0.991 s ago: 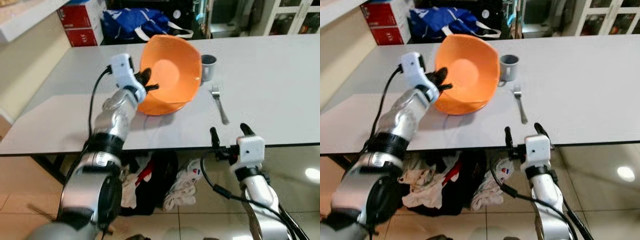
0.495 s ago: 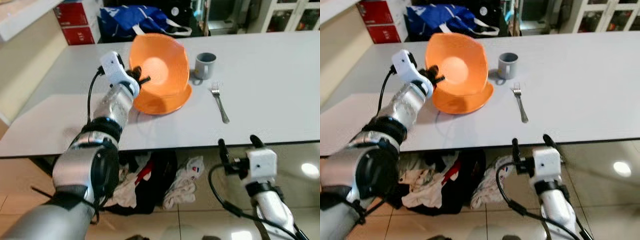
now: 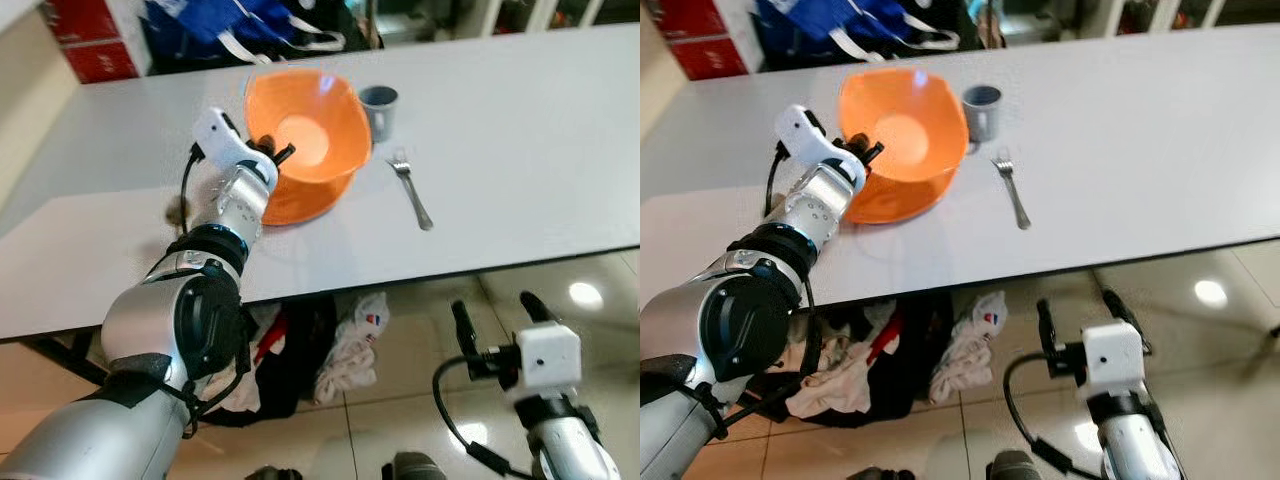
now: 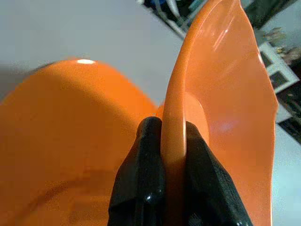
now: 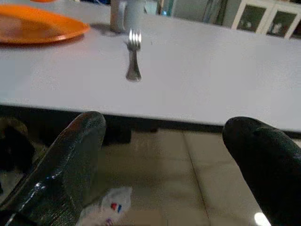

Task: Setting the table

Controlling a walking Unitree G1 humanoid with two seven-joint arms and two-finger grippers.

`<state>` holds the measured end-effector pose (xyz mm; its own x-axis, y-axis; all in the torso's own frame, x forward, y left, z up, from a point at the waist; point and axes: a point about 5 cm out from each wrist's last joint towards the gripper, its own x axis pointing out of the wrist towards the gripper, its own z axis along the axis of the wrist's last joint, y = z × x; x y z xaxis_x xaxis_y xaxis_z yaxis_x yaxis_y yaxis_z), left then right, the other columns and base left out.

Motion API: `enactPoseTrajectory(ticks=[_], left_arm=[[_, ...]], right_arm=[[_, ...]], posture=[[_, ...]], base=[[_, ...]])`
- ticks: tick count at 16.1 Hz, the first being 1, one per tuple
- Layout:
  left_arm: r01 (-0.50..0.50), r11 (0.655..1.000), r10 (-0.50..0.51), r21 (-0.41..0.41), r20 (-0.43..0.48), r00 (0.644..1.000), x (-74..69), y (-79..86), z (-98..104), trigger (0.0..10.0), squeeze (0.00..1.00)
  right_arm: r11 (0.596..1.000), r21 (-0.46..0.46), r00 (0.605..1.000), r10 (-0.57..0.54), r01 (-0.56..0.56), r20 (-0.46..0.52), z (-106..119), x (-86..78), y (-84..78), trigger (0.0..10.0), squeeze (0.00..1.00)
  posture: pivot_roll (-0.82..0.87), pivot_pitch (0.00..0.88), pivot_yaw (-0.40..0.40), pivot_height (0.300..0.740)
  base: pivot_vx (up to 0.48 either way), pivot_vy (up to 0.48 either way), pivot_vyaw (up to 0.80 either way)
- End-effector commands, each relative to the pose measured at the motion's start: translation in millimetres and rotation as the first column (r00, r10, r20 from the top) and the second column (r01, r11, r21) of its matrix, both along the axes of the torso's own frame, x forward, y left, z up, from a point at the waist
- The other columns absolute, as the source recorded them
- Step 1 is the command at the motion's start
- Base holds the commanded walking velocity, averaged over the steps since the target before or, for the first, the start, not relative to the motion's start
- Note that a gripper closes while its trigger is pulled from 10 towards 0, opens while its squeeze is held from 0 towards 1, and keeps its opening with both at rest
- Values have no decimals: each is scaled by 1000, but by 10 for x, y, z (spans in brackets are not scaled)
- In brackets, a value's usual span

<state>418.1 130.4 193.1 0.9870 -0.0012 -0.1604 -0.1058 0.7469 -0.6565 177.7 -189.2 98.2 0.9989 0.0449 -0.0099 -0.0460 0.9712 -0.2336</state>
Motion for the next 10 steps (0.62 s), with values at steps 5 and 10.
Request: enactPoseTrajectory(ticks=[5, 10], left_arm=[[-138, 990, 138, -12, -13, 990, -9, 312, -2, 0, 0], [-184, 981, 181, -53, -57, 982, -35, 372, -82, 3216, 588]], right_arm=[[1000, -16, 1000, -8, 8, -22, 48, -51, -54, 10000, 0], [1000, -18, 999, 4, -5, -33, 69, -39, -40, 10000, 0]], posture=[[-458, 118, 97, 722], [-464, 126, 90, 722]], base=[[0, 0, 0], [0, 0, 0]])
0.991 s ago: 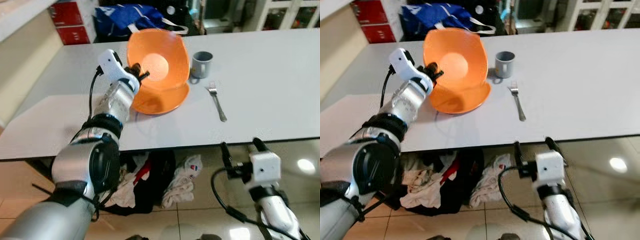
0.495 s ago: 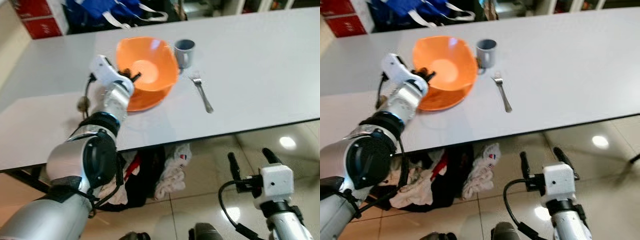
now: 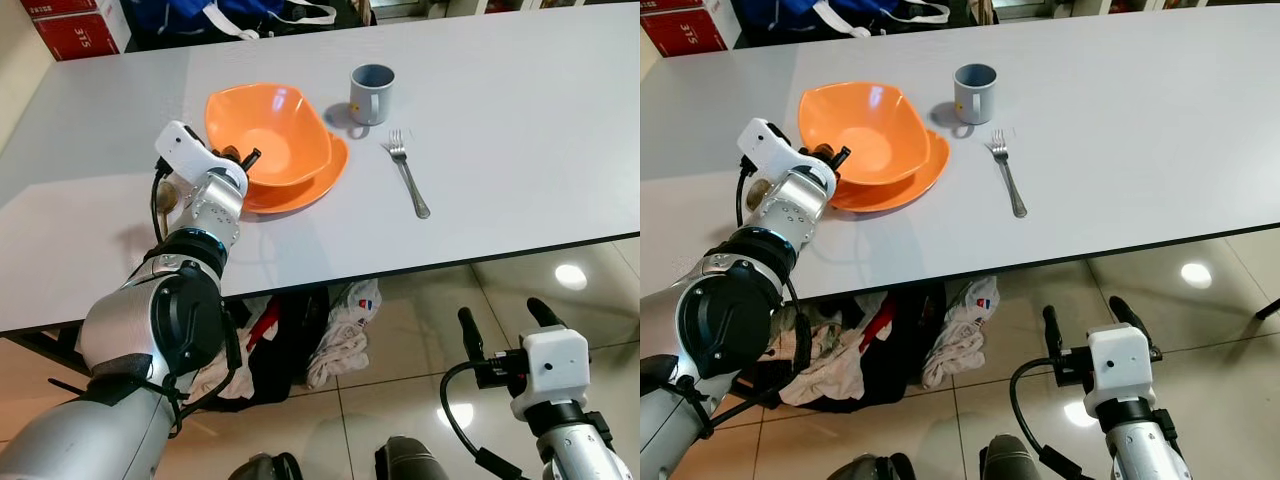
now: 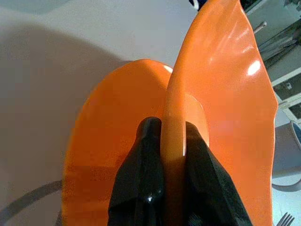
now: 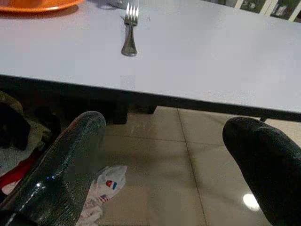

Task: Setting the table

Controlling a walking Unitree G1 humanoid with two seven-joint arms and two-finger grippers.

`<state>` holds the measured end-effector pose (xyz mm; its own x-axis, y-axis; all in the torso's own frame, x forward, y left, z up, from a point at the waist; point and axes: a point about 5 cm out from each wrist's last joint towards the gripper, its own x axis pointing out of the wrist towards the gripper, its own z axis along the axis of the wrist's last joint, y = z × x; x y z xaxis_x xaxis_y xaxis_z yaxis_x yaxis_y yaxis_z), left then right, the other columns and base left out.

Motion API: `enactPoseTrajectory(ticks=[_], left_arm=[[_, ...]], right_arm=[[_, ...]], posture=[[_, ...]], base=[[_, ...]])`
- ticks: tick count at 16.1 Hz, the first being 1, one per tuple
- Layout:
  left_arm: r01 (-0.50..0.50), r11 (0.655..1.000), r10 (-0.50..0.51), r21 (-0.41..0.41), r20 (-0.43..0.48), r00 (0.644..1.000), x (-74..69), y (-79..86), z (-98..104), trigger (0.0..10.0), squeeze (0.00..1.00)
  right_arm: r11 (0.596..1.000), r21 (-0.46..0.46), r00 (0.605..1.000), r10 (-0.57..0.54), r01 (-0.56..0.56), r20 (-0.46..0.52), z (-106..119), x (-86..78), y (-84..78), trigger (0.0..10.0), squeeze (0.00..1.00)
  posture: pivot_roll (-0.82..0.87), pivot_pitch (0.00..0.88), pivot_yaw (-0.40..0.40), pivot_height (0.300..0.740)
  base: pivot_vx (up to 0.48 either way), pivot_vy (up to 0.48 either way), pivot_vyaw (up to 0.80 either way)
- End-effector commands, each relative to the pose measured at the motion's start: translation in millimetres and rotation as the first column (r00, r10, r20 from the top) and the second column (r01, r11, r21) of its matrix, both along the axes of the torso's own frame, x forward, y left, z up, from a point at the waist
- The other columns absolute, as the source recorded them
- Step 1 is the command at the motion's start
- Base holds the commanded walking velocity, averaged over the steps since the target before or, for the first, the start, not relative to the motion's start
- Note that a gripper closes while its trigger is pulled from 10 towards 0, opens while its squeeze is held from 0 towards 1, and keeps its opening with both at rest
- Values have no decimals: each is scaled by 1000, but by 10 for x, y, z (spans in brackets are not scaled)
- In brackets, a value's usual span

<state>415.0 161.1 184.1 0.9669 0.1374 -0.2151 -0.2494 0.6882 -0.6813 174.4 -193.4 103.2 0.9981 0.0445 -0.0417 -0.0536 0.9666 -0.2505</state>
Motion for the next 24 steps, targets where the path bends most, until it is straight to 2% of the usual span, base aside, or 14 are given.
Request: enactPoseTrajectory(ticks=[1, 3, 5, 7, 13, 21, 24], left_arm=[[-36, 999, 36, -18, -4, 999, -5, 67, 1, 10000, 522], [-42, 999, 41, -28, -8, 999, -7, 68, -6, 10000, 482], [-35, 998, 34, -50, -10, 999, -4, 21, -7, 10000, 545], [-28, 998, 27, -64, -11, 1000, -2, -15, -9, 10000, 1000], [-32, 994, 29, -100, -25, 999, -12, -44, -50, 10000, 1000], [-26, 997, 17, -66, -123, 992, -95, -113, -308, 10000, 1000], [-30, 997, 22, -68, -109, 994, -83, -94, -273, 10000, 1000]], right_arm=[[1000, 1, 1000, 6, -6, -3, 22, -6, 9, 10000, 0], [1000, 1, 1000, 9, -9, -5, 29, -6, 28, 10000, 0], [1000, 1, 1000, 11, -11, -6, 48, -21, 48, 10000, 0], [1000, 2, 1000, 11, -11, -7, 50, -33, 57, 10000, 0], [1000, 3, 1000, 10, -10, -21, 17, -42, 53, 10000, 0], [1000, 11, 999, 5, -5, -31, -34, -31, 54, 10000, 0], [1000, 12, 999, 7, -7, -32, -34, -34, 57, 10000, 0]], posture=[[-464, 126, 90, 722], [-466, 127, 91, 722], [-467, 127, 93, 722], [-467, 128, 95, 722], [-469, 134, 98, 722], [-458, 144, 100, 722], [-454, 135, 102, 722]], base=[[0, 0, 0], [0, 0, 0], [0, 0, 0], [0, 0, 0], [0, 0, 0], [0, 0, 0], [0, 0, 0]])
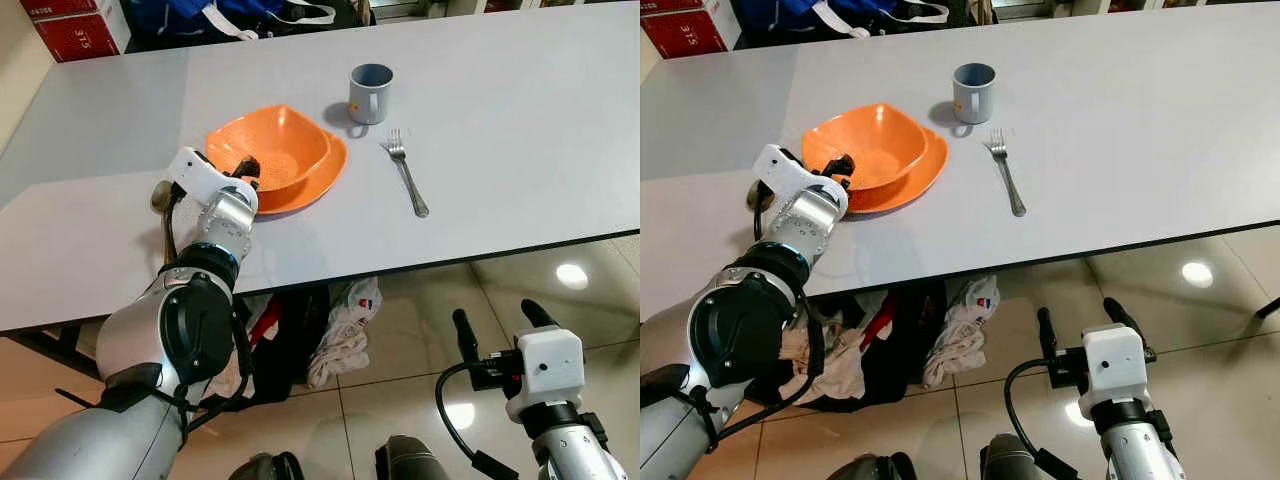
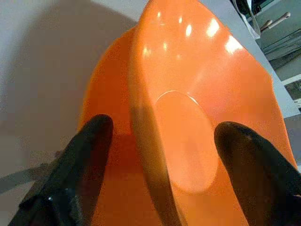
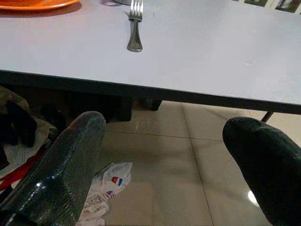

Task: Setting the table

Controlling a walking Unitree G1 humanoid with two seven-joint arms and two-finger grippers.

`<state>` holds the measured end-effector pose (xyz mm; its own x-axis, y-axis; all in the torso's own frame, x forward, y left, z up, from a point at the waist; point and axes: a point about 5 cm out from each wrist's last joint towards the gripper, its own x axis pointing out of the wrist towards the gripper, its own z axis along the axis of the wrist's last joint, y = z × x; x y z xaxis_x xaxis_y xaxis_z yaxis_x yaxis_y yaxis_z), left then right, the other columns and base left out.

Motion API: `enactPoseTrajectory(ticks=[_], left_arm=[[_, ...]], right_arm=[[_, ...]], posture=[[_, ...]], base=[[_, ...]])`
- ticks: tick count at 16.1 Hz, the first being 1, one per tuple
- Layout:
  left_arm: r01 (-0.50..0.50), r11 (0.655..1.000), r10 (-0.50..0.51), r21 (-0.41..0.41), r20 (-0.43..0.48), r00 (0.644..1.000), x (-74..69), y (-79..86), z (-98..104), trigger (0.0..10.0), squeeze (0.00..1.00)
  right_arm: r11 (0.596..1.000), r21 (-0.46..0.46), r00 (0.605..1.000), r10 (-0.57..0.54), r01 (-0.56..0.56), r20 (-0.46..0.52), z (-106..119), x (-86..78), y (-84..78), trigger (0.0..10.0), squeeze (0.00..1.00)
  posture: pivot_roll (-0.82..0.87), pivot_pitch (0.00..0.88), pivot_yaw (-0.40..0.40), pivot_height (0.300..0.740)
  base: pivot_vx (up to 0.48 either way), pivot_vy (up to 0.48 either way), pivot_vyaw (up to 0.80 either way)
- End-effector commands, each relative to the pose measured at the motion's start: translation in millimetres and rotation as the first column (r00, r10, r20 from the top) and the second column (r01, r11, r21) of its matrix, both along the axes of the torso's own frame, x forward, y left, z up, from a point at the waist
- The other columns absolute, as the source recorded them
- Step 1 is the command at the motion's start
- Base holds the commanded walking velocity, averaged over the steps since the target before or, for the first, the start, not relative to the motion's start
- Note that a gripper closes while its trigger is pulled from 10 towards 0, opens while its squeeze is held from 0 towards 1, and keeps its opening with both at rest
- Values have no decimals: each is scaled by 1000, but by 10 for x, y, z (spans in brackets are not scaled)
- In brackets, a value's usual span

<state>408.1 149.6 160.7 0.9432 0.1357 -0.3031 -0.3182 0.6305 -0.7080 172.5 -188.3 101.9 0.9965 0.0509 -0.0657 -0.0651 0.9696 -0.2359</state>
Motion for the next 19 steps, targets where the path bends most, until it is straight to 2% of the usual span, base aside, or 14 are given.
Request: enactPoseTrajectory(ticks=[1, 8, 9, 13, 15, 19], left_arm=[[-7, 1000, 7, 6, -25, 1000, -11, 24, -31, 10000, 1000], [-23, 997, 27, 67, -57, 998, -21, 87, -48, 10000, 1000], [-10, 995, 13, 100, -24, 1000, 10, 72, 43, 10000, 0], [27, 990, -40, 142, 93, 995, 91, -34, 311, 10000, 0], [64, 974, -99, 217, 153, 983, 131, -144, 483, 10000, 0], [96, 948, -137, 303, 117, 984, 124, -171, 444, 10000, 0]], right_arm=[[1000, -2, 1000, 3, -3, -6, -18, -16, 10, 10000, 0], [1000, 3, 1000, 18, -18, 2, -29, 50, 43, 10000, 0], [1000, 3, 1000, 22, -22, 5, -23, 62, 55, 10000, 0], [1000, 4, 1000, 27, -27, 12, -6, 83, 73, 10000, 0], [999, 4, 999, 33, -33, 18, 4, 103, 83, 10000, 0], [999, 9, 999, 38, -38, 21, -8, 152, 94, 10000, 0]], posture=[[-454, 133, 103, 722], [-434, 101, 105, 722], [-431, 97, 105, 722], [-424, 96, 104, 722], [-417, 95, 104, 722], [-401, 83, 106, 722]], base=[[0, 0, 0], [0, 0, 0], [0, 0, 0], [0, 0, 0], [0, 0, 0], [0, 0, 0]])
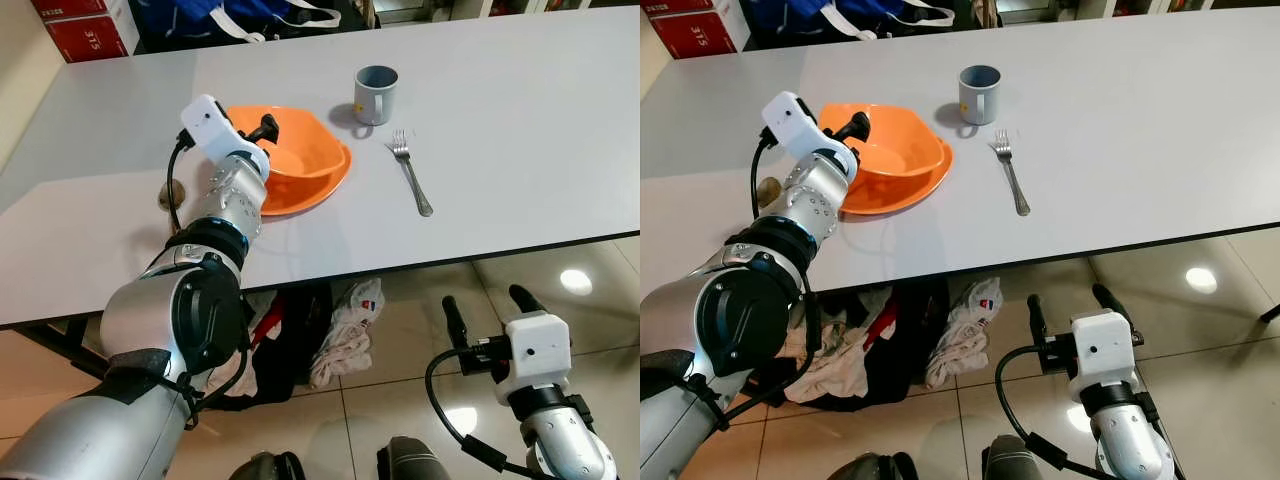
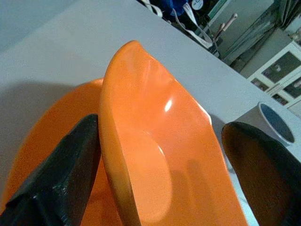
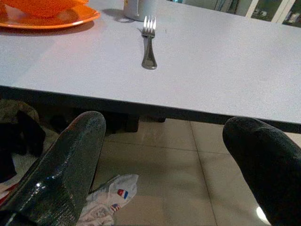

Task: Setting the table

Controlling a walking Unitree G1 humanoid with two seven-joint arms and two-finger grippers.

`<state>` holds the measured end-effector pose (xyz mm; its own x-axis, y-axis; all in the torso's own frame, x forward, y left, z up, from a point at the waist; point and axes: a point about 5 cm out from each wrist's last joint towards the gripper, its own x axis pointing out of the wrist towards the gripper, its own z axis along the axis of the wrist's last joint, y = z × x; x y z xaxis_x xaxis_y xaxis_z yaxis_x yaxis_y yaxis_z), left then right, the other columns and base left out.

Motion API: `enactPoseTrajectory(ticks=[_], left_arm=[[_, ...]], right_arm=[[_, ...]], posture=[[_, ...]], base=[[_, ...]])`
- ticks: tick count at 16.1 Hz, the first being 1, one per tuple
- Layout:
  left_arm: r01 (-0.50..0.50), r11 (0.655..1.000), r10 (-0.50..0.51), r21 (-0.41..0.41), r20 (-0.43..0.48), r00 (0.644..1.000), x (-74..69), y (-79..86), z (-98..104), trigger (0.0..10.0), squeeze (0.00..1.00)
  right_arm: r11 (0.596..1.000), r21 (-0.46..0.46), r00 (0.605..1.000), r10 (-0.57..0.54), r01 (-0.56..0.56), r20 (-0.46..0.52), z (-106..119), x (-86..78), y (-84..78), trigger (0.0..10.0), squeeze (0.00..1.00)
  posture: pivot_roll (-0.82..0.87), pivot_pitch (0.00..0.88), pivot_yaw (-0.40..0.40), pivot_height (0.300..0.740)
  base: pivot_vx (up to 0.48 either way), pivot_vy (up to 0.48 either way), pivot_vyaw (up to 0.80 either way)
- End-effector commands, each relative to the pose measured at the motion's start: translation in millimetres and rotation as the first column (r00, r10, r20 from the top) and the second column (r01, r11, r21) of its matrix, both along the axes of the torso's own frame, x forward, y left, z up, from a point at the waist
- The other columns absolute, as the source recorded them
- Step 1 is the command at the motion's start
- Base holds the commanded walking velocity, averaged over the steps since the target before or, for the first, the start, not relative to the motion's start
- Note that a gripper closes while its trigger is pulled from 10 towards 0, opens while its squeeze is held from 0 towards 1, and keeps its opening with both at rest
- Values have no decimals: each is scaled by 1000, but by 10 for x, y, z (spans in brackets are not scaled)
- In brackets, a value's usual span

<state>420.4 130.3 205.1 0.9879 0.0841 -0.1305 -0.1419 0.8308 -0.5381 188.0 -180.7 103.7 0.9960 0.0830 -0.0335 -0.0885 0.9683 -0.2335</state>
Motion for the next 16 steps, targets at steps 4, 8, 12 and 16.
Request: enactPoseTrajectory(ticks=[4, 8, 12, 16], left_arm=[[-27, 998, 31, 50, -84, 996, -54, 144, -221, 10000, 0], [-45, 999, 45, 5, -111, 993, -81, 157, -311, 10000, 0], [-30, 995, 43, 99, -127, 991, -105, 149, -381, 10000, 0], [20, 950, 2, 311, -68, 998, -102, 323, -328, 10000, 0]], right_arm=[[1000, 11, 1000, 28, -28, -11, -41, 59, 68, 10000, 0], [1000, 6, 1000, 26, -26, -16, -42, 45, 35, 10000, 0], [1000, -6, 1000, 18, -18, -16, -40, 41, -14, 10000, 0], [999, 36, 1000, 6, -7, 23, -44, 227, 32, 10000, 0]], posture=[[-376, 86, 95, 722], [-385, 103, 82, 722], [-394, 91, 85, 722], [-340, 49, 103, 722]], base=[[0, 0, 0], [0, 0, 0], [0, 0, 0], [0, 0, 0]])
